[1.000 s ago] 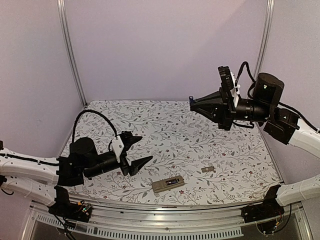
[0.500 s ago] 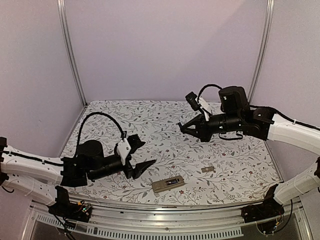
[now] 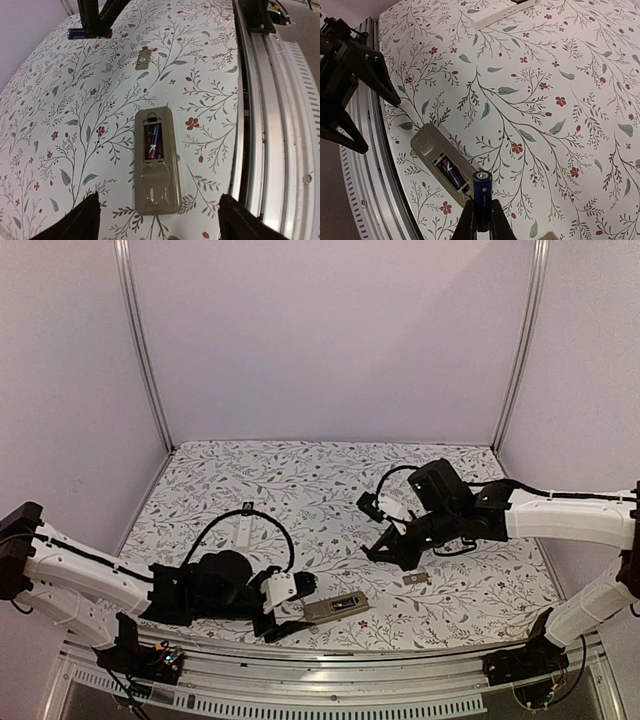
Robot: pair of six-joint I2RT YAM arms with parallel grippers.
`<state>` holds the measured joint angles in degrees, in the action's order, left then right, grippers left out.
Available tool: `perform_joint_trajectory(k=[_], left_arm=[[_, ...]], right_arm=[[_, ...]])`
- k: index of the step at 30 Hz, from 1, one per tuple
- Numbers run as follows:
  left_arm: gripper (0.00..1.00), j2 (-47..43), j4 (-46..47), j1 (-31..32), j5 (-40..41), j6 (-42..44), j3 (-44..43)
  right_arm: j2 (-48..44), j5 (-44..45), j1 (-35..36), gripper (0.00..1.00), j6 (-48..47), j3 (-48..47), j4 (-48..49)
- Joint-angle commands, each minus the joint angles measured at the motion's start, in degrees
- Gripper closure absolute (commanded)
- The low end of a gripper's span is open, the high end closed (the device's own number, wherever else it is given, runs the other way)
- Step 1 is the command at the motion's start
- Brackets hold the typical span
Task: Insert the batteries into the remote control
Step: Load the battery into the battery compartment.
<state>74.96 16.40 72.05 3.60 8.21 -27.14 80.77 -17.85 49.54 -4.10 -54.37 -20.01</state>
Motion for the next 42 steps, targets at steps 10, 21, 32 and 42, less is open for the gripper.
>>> perform_joint_trajectory(k=[10, 21, 32, 42], left_arm=[[0.2, 0.2, 9.3, 1.8, 5.7, -1.5, 5.0], [0.24, -7.0, 25.1, 1.0, 5.1, -7.4, 0.7], [0.25, -6.4, 23.6, -1.1, -1.9, -13.0, -6.2], [0.14, -12.3, -1.8, -2.2, 6.8, -1.3, -1.6]], right_arm=[[1.8, -7.6, 1.7, 1.0, -10.9, 0.0, 1.5], [-6.4, -14.5, 1.7, 1.0, -4.1, -1.4, 14.9], [-8.5, -16.3, 1.7, 1.0, -2.6, -4.4, 17.0], [-4.2, -9.2, 1.7, 1.0, -7.6, -1.0, 8.6]])
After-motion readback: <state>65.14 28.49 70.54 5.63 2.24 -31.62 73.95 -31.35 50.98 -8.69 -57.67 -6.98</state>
